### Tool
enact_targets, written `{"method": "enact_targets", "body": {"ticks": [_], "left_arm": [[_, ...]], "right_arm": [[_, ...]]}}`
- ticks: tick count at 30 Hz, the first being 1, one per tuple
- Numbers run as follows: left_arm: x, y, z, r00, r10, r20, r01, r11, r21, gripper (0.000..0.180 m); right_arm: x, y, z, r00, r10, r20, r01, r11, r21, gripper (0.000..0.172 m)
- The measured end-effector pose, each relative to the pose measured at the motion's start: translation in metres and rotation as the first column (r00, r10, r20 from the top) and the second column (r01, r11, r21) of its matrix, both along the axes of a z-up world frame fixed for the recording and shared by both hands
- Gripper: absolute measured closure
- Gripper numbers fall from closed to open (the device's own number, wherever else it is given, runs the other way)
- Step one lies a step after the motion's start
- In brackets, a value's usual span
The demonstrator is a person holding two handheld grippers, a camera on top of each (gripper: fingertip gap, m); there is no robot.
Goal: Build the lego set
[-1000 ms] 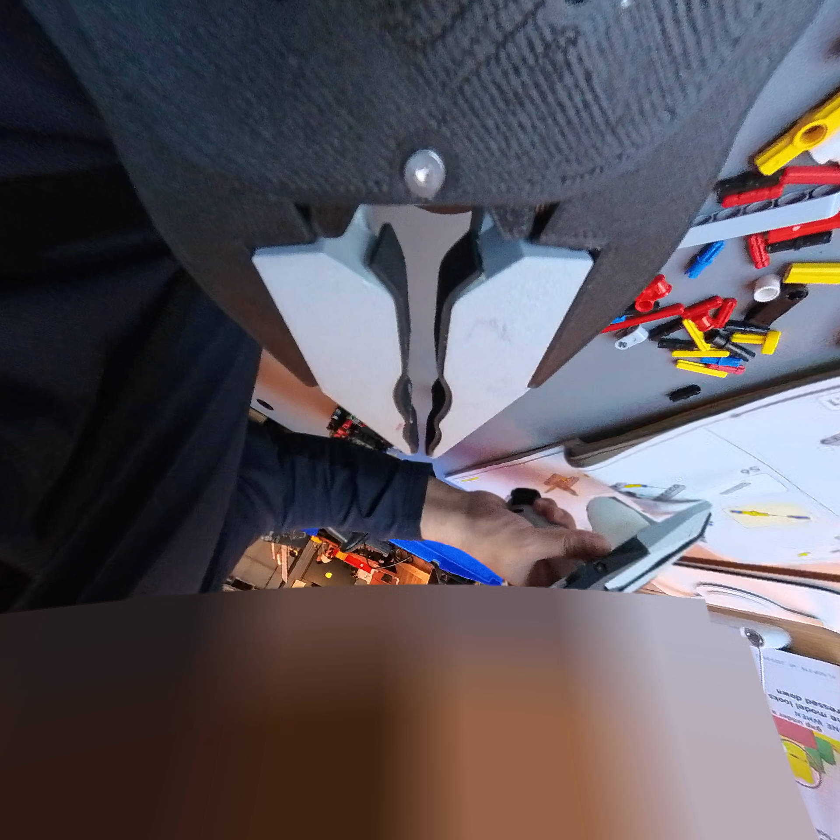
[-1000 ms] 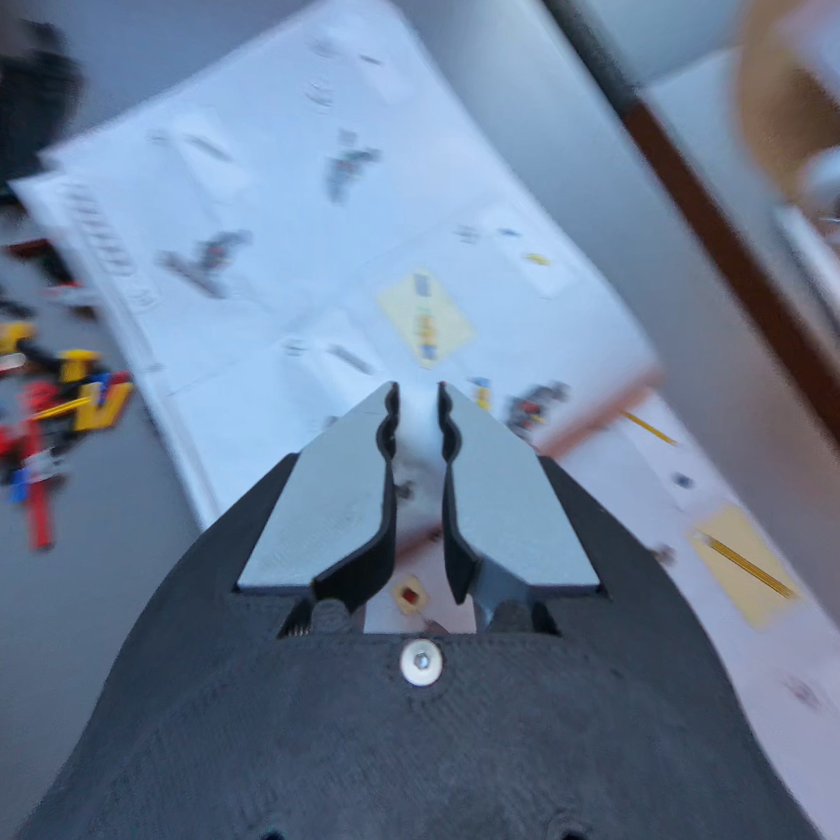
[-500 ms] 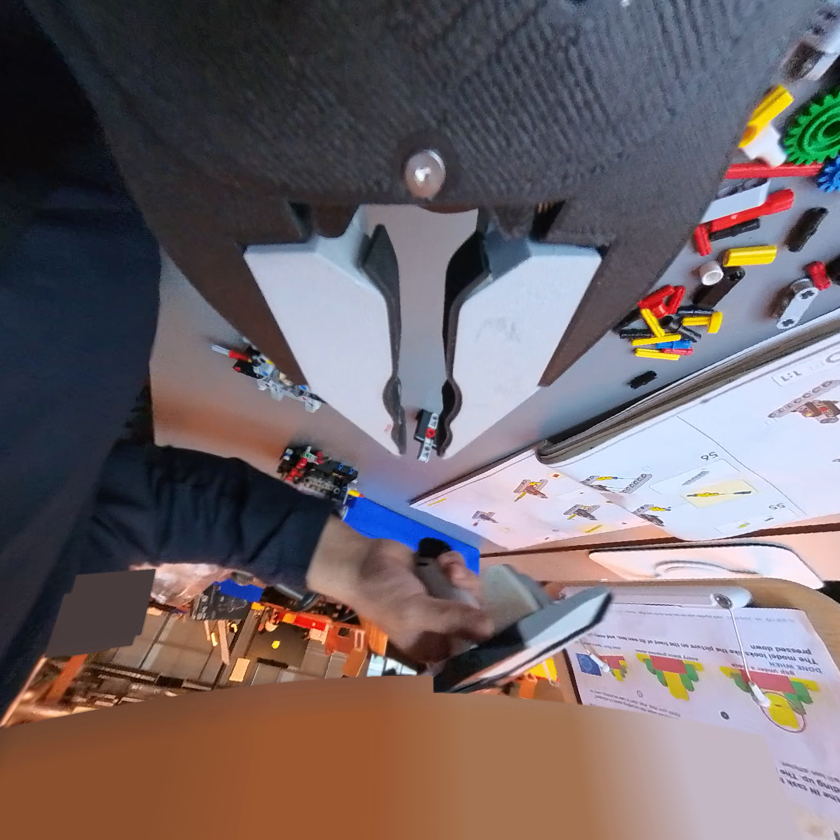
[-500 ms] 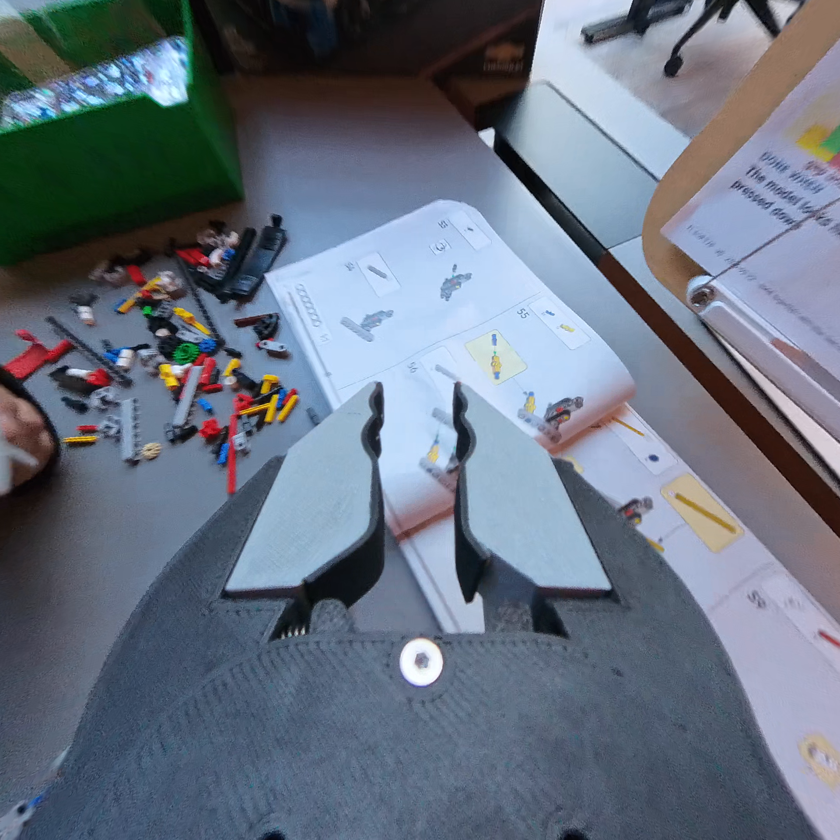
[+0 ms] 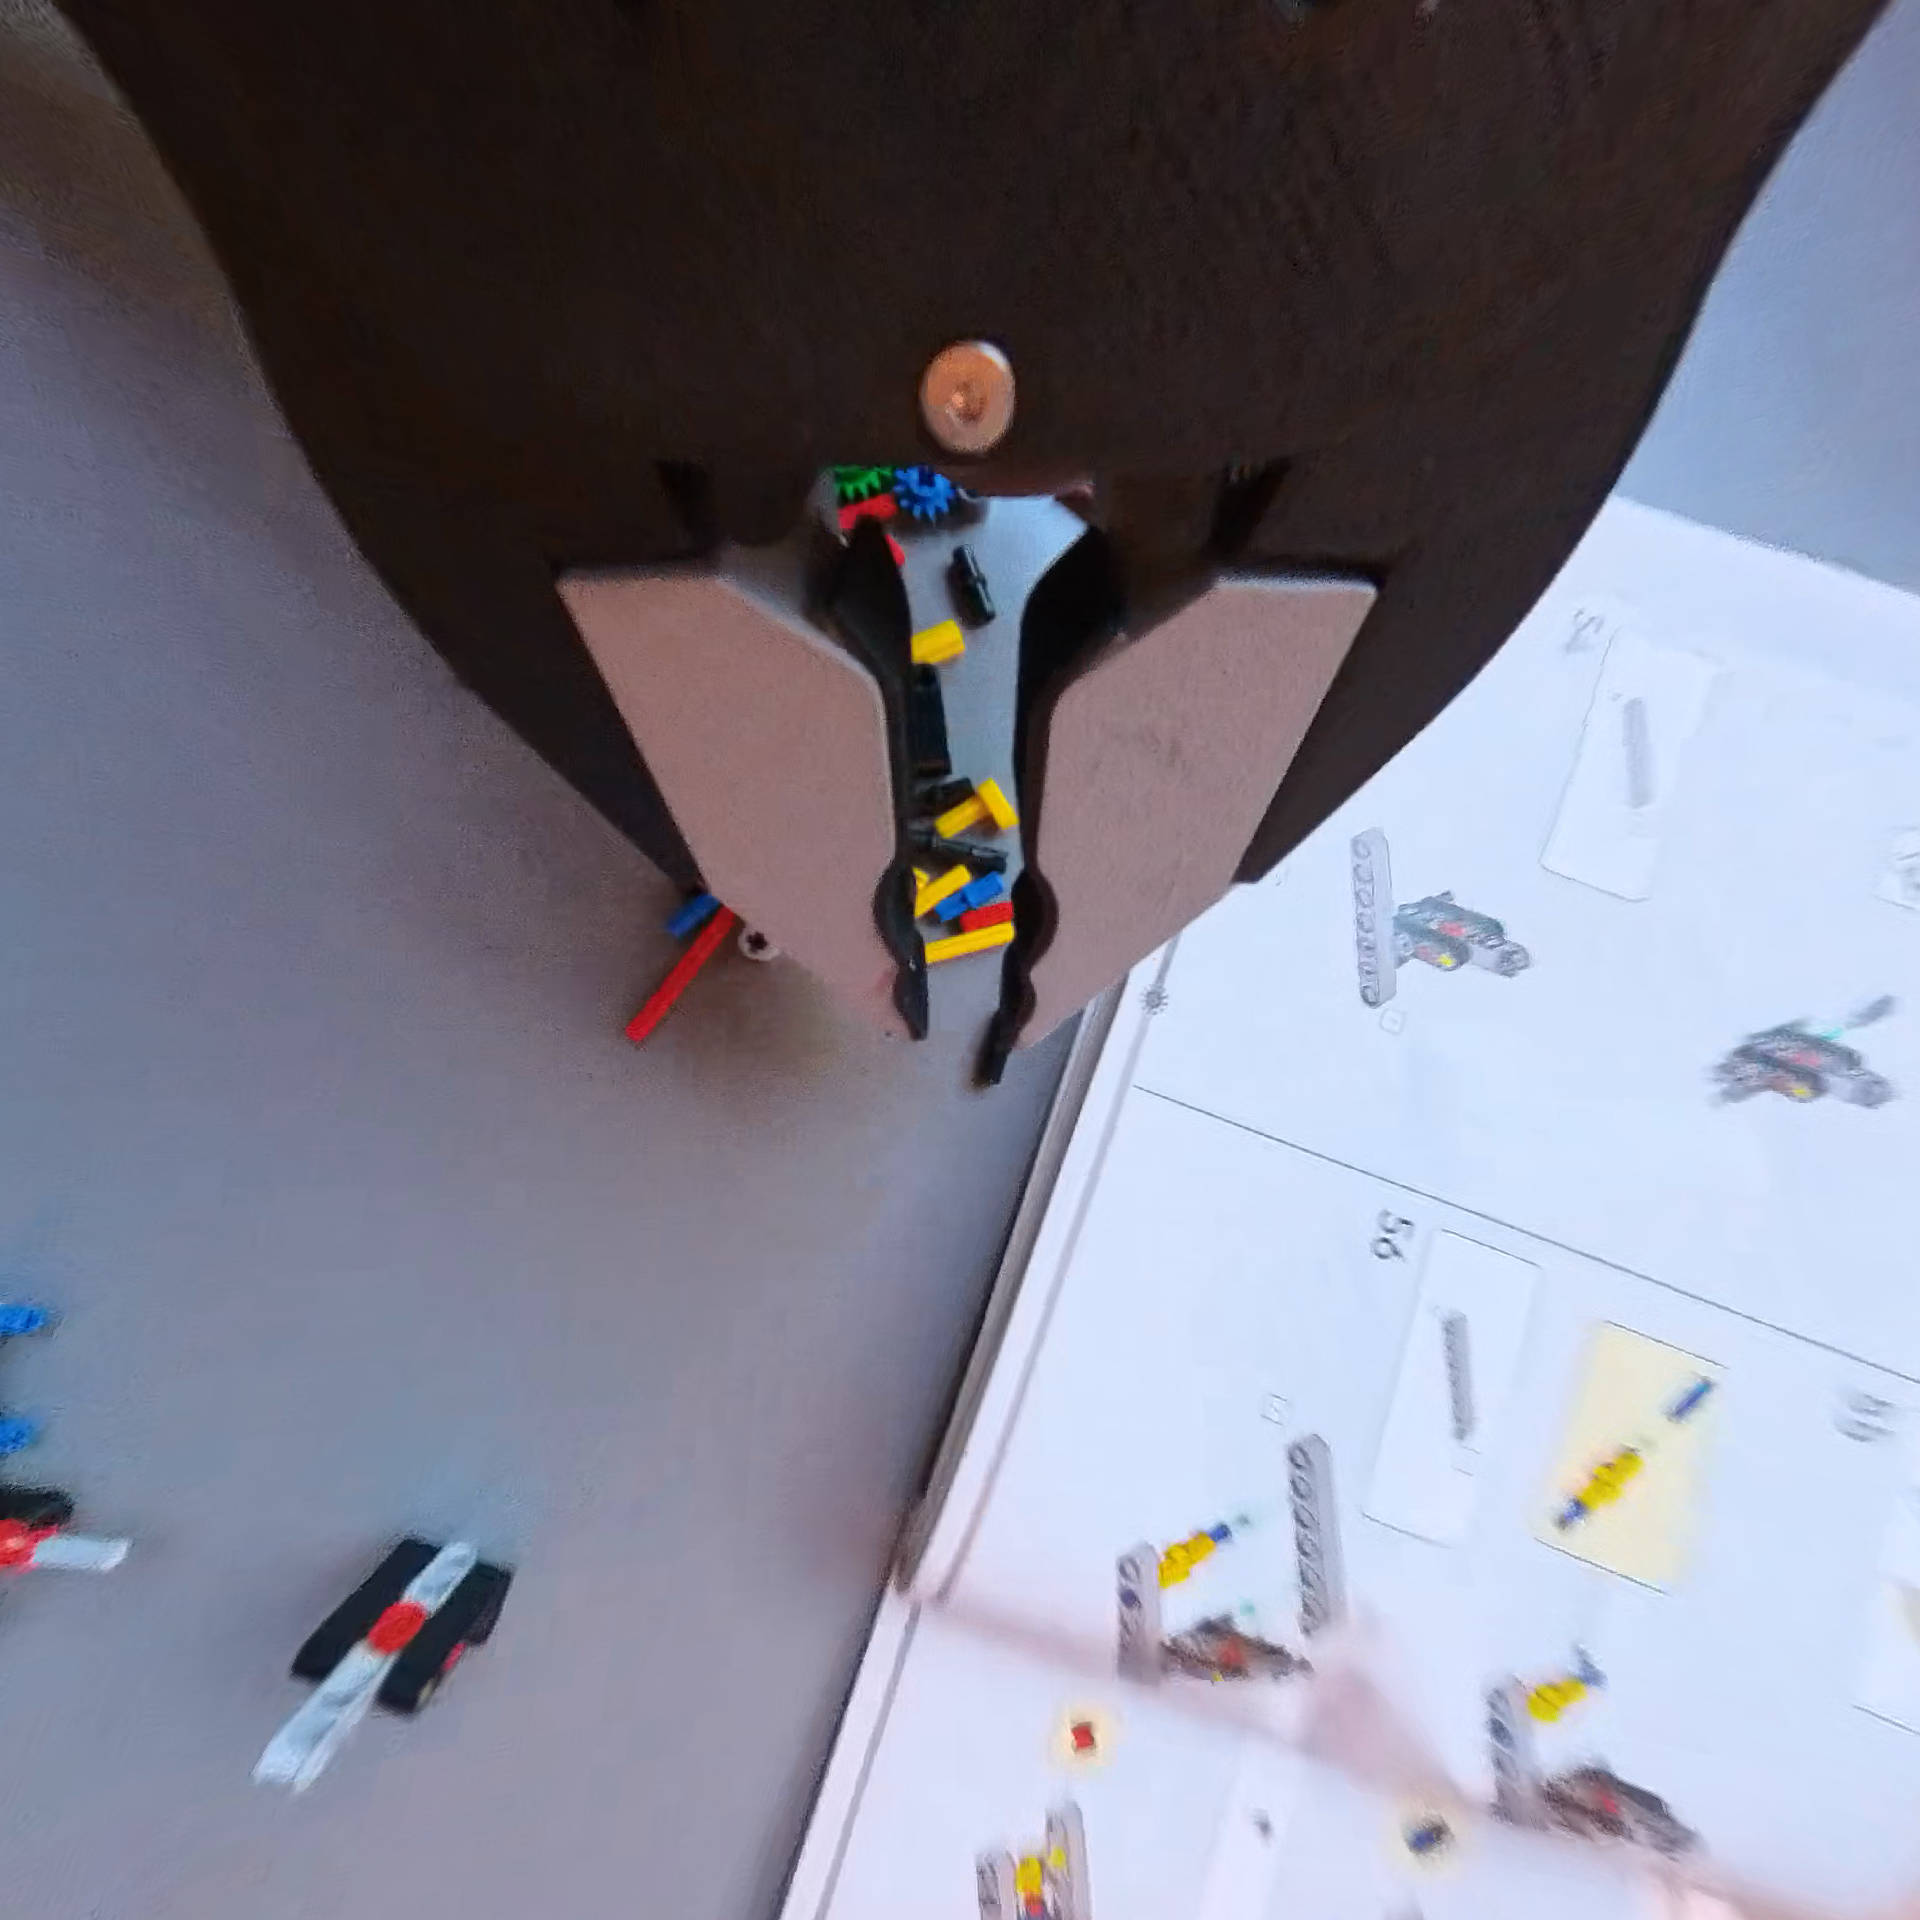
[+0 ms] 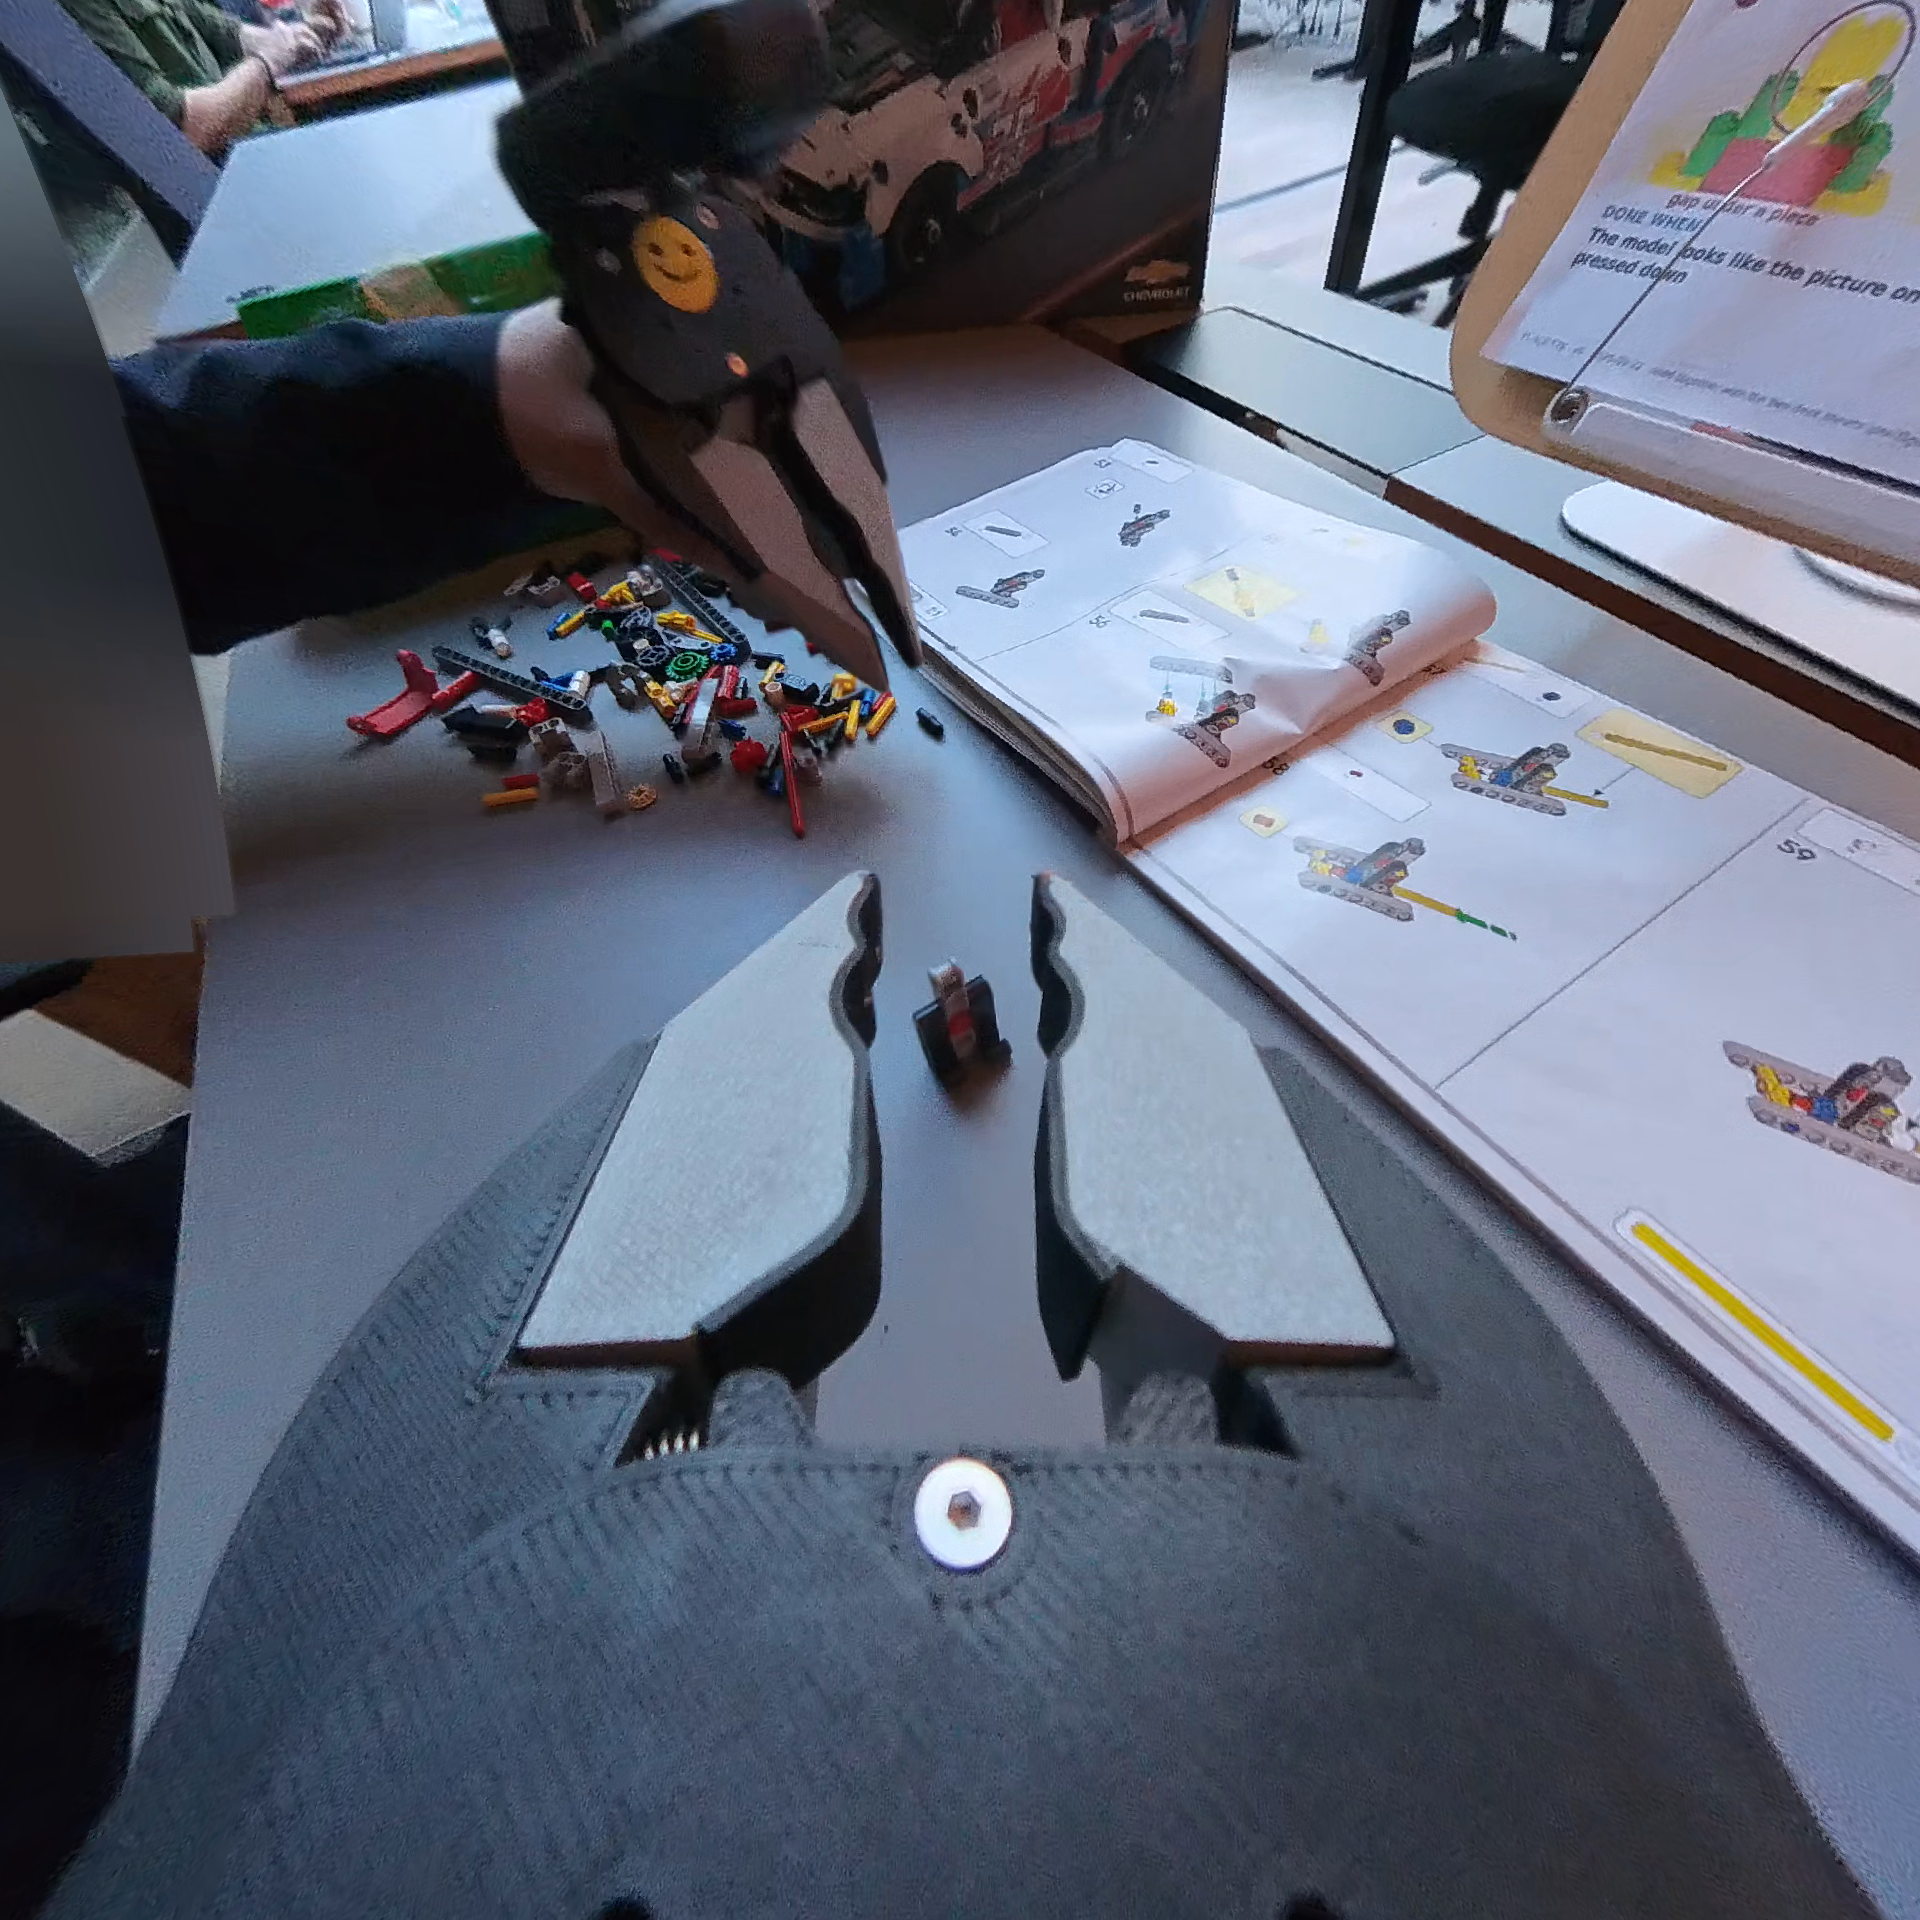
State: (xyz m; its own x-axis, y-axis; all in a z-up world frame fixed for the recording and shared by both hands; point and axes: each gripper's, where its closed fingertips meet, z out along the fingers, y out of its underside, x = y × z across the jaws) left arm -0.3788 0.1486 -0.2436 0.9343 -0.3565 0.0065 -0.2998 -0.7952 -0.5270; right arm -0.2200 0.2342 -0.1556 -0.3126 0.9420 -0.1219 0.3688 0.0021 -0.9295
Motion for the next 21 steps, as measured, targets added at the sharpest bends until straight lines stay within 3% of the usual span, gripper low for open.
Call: {"method": "enact_targets", "body": {"ticks": [10, 19, 21], "left_arm": [[-0.001, 0.011, -0.021, 0.999, -0.013, -0.037, 0.008, 0.993, -0.122, 0.180], [0.086, 0.046, -0.022, 0.990, -0.130, 0.062, 0.135, 0.988, -0.076, 0.180], [0.091, 0.045, -0.023, 0.989, -0.137, 0.054, 0.141, 0.986, -0.090, 0.168]], "right_arm": [[0.031, 0.016, -0.005, 0.999, -0.005, -0.046, 0.007, 0.999, 0.050, 0.149], [0.036, 0.023, -0.012, 0.999, -0.013, -0.052, 0.017, 0.996, 0.084, 0.152], [0.036, 0.023, -0.013, 0.998, -0.017, -0.063, 0.024, 0.994, 0.104, 0.153]]}}
